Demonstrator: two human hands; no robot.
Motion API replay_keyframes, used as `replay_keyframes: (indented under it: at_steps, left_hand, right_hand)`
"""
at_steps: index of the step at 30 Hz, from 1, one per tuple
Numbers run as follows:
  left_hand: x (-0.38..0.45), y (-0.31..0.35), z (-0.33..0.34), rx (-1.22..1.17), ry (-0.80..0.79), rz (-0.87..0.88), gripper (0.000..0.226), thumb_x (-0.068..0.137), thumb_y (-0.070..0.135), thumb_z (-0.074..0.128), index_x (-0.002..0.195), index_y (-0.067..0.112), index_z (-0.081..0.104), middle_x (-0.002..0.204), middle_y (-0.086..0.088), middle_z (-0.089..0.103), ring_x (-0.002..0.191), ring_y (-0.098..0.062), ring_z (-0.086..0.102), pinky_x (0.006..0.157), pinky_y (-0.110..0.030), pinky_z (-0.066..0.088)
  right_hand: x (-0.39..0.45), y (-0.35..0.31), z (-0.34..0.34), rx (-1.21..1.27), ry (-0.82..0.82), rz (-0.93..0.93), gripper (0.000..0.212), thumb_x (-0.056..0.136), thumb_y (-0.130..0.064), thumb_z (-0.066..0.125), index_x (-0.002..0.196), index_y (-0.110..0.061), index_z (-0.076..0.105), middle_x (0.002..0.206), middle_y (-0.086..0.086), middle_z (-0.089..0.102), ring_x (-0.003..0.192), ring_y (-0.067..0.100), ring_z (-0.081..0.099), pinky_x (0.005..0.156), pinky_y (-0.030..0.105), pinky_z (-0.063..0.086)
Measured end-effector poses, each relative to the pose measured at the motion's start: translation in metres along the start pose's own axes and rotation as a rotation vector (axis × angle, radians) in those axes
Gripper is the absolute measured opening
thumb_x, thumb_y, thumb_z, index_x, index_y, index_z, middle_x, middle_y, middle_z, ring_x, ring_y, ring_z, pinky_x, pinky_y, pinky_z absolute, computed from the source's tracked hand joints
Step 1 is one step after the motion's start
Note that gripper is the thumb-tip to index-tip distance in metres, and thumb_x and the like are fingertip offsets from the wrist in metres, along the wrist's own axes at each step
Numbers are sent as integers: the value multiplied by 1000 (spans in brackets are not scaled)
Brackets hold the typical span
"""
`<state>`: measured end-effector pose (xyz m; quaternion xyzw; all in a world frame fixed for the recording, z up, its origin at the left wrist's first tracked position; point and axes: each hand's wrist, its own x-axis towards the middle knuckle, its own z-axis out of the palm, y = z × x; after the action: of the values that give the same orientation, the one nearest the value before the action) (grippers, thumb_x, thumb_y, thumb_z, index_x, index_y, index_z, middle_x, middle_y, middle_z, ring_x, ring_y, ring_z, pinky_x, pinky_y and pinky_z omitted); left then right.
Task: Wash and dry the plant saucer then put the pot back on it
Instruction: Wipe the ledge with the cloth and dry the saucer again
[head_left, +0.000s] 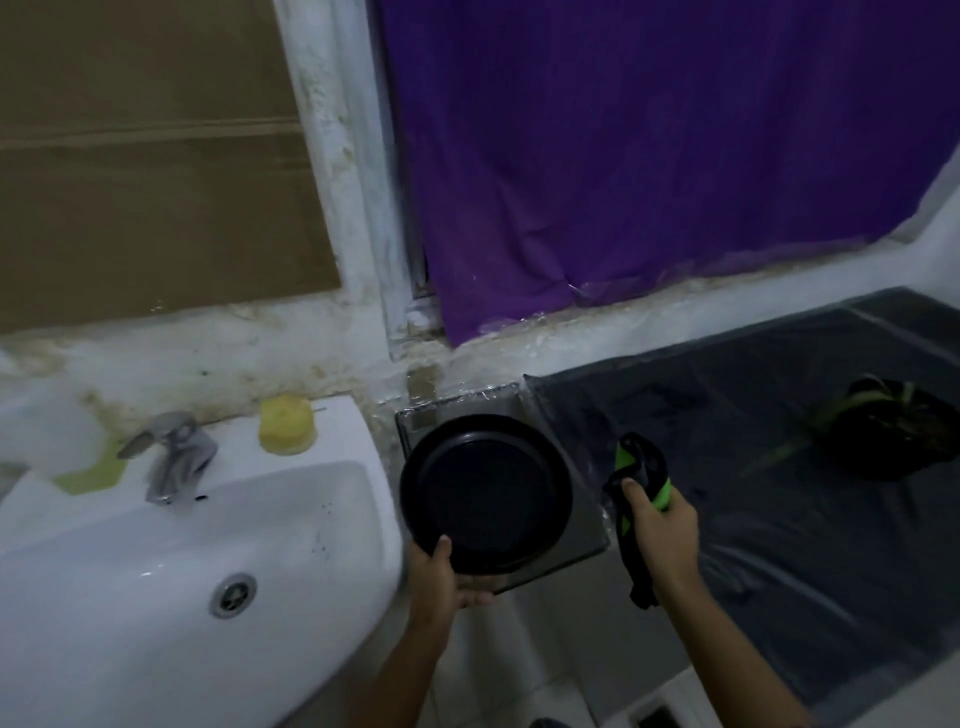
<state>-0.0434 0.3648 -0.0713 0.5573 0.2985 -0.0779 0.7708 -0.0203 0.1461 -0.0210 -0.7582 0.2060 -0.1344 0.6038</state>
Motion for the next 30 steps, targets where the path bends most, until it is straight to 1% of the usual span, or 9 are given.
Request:
replay_keyframes:
  at_steps: [3, 6, 9, 11, 15, 22, 24, 26, 30]
  left_hand:
    - [14, -21, 24, -40, 85, -15, 49, 101, 17, 38, 146, 15, 20, 127, -26, 52, 48, -28, 66, 36, -34, 53]
    - [24, -34, 41, -105, 118, -8, 50, 101, 17, 38, 147, 18, 20, 139, -23, 45, 67, -35, 65, 40, -37, 56]
    - [35, -40, 50, -163, 123, -38, 51, 100, 17, 39, 147, 23, 21, 145, -18, 37, 72, -33, 65, 47, -45, 58]
    - [43, -42, 54, -174, 109, -60, 50, 100, 18, 39, 147, 23, 22, 146, -18, 37, 72, -32, 67, 48, -41, 59]
    - [58, -39, 58, -189, 98, -157, 47, 99, 19, 41, 144, 18, 28, 143, -20, 40, 90, -36, 59, 55, -42, 58]
    - [71, -44, 67, 78, 193, -177, 47, 99, 19, 44, 142, 7, 33, 125, -26, 56, 67, -31, 59, 37, -32, 53]
    - [69, -42, 71, 130, 207, -194, 44, 98, 18, 45, 138, 3, 36, 107, -25, 62, 62, -30, 57, 32, -30, 51]
    - [62, -36, 72, 121, 185, -241, 41, 97, 21, 46, 133, 1, 41, 84, -18, 59, 61, -30, 55, 32, -31, 51]
    - [42, -35, 68, -32, 112, -329, 39, 96, 29, 49, 125, 3, 47, 87, -19, 54, 65, -29, 55, 40, -34, 55]
  right_hand:
    - [21, 9, -15, -51, -90, 18, 28, 91, -18, 59, 65, -13, 50, 58, 6, 49, 54, 19, 45, 55, 30, 34]
    - [34, 16, -25, -75, -168, 30, 29, 90, -16, 60, 63, -12, 49, 56, 5, 47, 53, 18, 44, 53, 29, 33]
    - [38, 26, -35, -67, -215, 46, 21, 90, -13, 61, 75, 1, 58, 65, 15, 56, 61, 25, 52, 59, 33, 39]
    - [42, 34, -40, -70, -243, 57, 19, 90, -13, 61, 82, 3, 62, 71, 22, 60, 65, 28, 55, 62, 37, 42]
    - [50, 42, -45, -75, -254, 87, 24, 89, -14, 61, 84, 10, 59, 71, 27, 57, 65, 29, 52, 62, 38, 41]
    - [58, 48, -47, -55, -285, 108, 29, 89, -16, 62, 85, 12, 57, 71, 31, 54, 65, 26, 52, 62, 37, 39]
    - [60, 50, -47, -60, -285, 108, 28, 89, -14, 62, 86, 13, 58, 75, 31, 59, 67, 26, 53, 63, 35, 41]
    - [59, 52, -48, -54, -278, 109, 21, 88, -12, 62, 85, 9, 62, 79, 27, 64, 71, 27, 57, 65, 33, 43]
    - [54, 54, -50, -24, -264, 130, 16, 90, -9, 60, 88, 6, 64, 82, 24, 67, 78, 33, 61, 67, 32, 45]
